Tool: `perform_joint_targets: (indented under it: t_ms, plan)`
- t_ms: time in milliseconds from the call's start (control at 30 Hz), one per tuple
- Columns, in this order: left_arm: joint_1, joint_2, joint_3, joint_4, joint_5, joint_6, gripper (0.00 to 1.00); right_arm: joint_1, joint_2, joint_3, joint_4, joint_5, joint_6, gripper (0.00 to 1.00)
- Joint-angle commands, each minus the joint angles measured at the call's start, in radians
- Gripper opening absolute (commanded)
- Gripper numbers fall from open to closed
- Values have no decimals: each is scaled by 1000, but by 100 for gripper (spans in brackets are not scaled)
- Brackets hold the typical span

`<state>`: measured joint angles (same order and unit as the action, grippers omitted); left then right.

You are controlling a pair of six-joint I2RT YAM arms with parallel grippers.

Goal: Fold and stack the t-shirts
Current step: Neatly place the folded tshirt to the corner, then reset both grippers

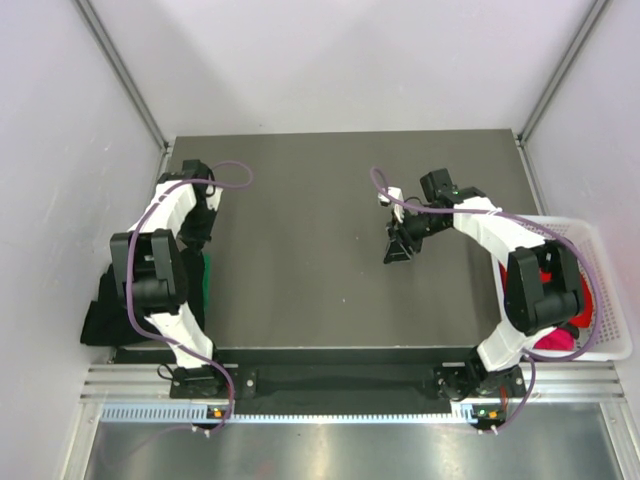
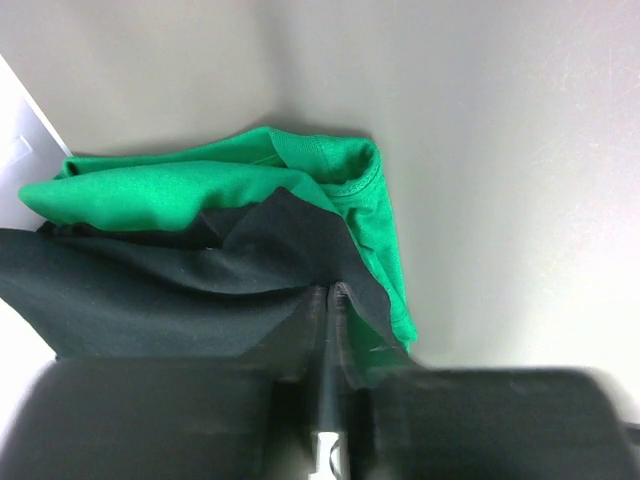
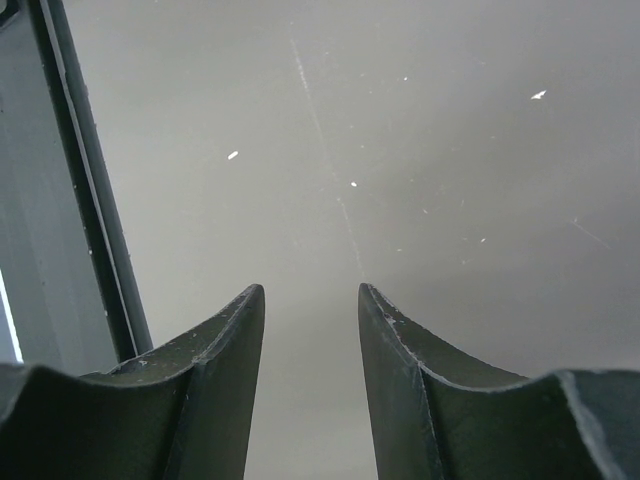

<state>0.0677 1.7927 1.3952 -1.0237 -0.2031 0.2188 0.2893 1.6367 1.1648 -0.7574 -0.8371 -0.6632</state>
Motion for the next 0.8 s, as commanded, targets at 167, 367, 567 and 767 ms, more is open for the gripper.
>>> perform_joint_targets:
  t_ms: [167,367,567,767]
  plan:
    - [-20,-182,57,111,20,5,46,-10,5,6,-23,-53,-42,44]
    - [-26,-397,54,241,257,-62,99,-24,-84,-37,149,92,147,96]
    - [-26,-449,-109,368,392,-189,99,-49,-175,-89,417,480,456,100]
    - [-25,-527,-275,514,579,-280,99,-50,-155,-51,380,725,562,100]
